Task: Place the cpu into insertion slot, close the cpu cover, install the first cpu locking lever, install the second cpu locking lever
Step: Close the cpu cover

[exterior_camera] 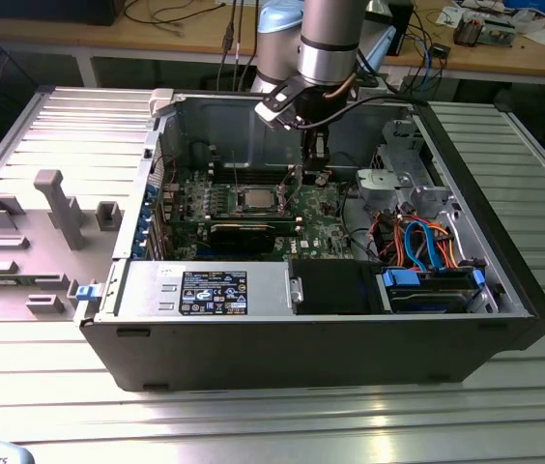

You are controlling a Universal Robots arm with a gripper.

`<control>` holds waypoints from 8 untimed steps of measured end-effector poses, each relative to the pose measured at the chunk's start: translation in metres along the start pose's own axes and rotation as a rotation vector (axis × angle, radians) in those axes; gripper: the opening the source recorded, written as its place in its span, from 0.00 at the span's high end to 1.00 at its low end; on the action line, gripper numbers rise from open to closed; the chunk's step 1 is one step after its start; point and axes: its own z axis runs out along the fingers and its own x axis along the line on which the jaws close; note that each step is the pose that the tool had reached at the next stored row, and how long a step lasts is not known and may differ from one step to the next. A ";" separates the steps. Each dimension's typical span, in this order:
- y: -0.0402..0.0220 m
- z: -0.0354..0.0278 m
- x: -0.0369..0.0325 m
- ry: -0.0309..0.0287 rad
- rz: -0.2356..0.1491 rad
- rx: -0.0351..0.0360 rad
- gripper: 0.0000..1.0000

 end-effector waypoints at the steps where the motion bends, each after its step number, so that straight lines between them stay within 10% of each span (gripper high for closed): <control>1: 0.0000 0.0000 0.0000 0.0000 0.000 0.0000 0.89; 8: -0.0033 0.0029 0.0002 0.0000 0.000 0.0013 0.89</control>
